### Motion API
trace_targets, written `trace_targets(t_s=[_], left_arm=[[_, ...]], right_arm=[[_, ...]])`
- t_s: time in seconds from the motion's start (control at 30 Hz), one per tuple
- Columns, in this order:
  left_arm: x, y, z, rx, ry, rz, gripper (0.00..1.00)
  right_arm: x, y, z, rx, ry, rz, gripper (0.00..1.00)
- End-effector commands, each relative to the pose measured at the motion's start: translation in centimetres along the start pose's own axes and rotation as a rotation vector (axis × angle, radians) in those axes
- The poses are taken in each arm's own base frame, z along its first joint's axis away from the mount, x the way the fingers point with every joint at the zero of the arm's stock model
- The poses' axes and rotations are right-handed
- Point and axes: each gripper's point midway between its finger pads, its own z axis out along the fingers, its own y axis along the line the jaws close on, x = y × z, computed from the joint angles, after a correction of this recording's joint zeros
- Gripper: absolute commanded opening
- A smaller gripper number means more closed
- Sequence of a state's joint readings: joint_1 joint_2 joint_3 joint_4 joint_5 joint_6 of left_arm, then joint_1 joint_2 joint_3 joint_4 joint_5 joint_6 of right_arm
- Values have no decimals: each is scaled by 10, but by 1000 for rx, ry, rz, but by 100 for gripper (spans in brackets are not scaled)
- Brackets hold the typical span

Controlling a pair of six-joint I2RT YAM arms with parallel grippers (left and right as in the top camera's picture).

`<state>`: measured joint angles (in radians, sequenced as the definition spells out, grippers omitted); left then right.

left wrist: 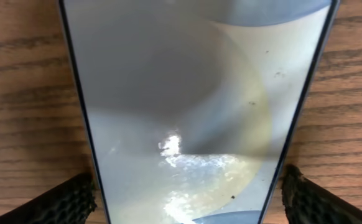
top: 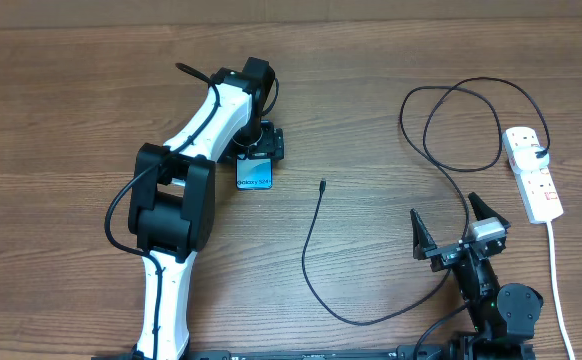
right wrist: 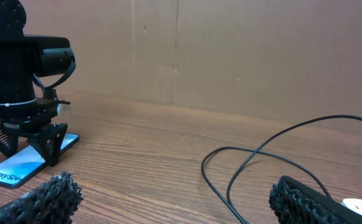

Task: Plug charger to phone and switch on socket
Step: 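Lower the left gripper and grasp the phone's sides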

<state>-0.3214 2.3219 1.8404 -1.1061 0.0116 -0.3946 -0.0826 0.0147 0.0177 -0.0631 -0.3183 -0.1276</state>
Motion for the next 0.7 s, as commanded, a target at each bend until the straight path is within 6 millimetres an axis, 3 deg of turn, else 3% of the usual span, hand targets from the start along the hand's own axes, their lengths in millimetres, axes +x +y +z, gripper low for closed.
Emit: trace_targets(t_s=[0.0,0.4,0.67], left_arm=[[7,7,20,-52,24,-25,89],[2,5,20,-42,5,-25,85],[5,2,20,-26,20,12,75]], right_arm=[[1,1,0,-8,-7,-3,100],[1,1,0,-8,-7,-3,100],[1,1,0,-8,-7,-3,100]])
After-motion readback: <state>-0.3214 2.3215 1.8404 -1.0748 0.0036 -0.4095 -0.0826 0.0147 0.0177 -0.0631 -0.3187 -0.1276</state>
